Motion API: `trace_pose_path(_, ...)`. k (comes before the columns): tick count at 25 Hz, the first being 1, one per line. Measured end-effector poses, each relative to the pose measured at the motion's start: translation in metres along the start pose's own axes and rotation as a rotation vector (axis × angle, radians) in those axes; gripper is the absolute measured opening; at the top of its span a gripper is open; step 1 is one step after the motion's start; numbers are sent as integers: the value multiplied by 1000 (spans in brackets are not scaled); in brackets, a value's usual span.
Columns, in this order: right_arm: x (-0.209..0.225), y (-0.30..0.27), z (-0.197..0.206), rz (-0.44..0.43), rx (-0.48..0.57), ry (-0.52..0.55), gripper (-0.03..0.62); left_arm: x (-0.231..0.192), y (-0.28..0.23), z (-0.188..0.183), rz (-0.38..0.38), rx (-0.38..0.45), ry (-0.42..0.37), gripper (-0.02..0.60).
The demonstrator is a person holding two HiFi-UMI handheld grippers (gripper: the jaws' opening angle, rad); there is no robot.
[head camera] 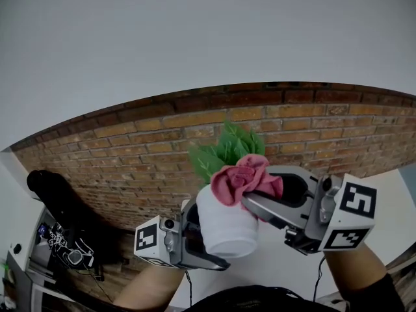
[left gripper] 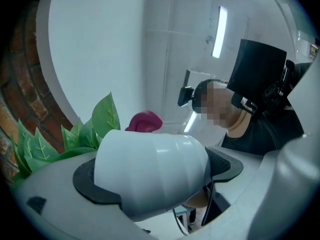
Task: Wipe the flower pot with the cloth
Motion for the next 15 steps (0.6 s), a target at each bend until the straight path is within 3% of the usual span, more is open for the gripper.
trace_pose_path(11, -49, 13, -6, -212, 59, -14, 106, -6, 10, -2, -30, 39, 12, 543)
trace_pose_path(15, -59, 34, -1, -252, 126, 44, 106, -13, 14, -3, -16, 170, 92, 543)
Point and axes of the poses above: the fingertips, and each gripper's own axes: y backward along the fingers, x to its right, z out of its underside, the point moved 8 cm from there along y, backward along the fingers, and after that the axes turned 8 degrees about y, right-handed, at the moved point
